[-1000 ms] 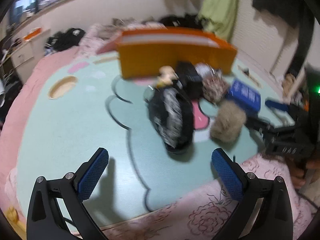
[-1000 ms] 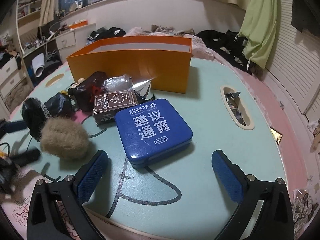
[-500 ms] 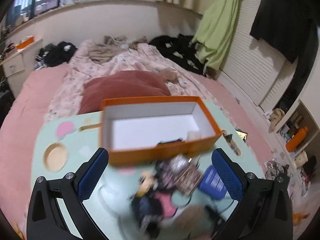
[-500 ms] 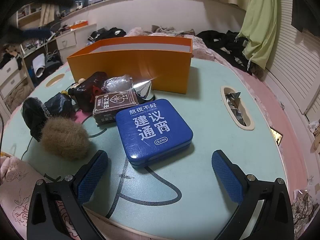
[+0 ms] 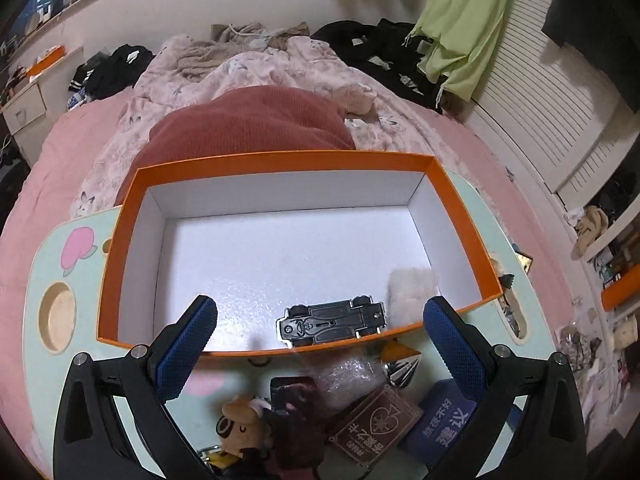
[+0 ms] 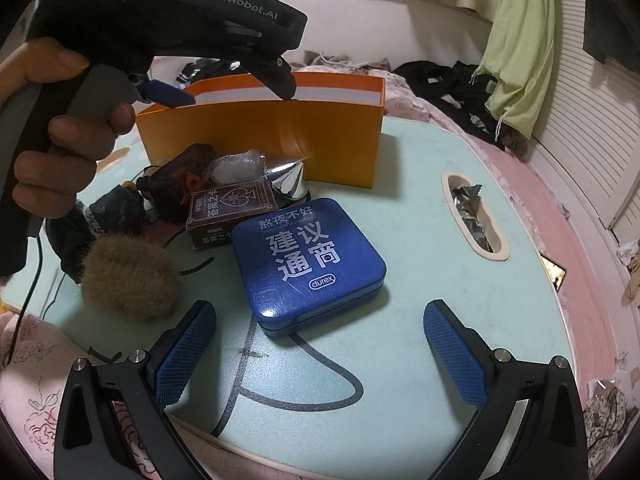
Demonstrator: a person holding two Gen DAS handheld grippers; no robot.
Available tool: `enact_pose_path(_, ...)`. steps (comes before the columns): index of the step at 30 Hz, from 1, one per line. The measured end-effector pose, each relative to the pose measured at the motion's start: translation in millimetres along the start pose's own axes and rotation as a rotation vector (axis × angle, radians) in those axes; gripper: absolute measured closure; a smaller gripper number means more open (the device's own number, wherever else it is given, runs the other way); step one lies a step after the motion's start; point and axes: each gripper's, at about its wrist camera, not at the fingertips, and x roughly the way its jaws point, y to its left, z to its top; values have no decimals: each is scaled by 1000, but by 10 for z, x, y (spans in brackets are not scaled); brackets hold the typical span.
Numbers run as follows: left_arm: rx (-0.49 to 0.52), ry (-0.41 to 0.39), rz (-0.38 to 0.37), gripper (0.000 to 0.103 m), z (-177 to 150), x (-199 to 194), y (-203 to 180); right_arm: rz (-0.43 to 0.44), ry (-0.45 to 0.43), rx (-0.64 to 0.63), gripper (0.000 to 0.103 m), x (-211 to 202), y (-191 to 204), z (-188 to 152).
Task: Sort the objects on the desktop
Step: 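Reach into the orange box and grasp the white fluffy plush with the left gripper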
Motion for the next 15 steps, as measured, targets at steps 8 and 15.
enact_pose_path(8,-132,156,-275,0,270,91,118,-1,-2,3,0,2,5,-2)
enact_pose_path(15,-109,380,-270,35,423,472,-94,-2,-3,5,0,2,0,-7)
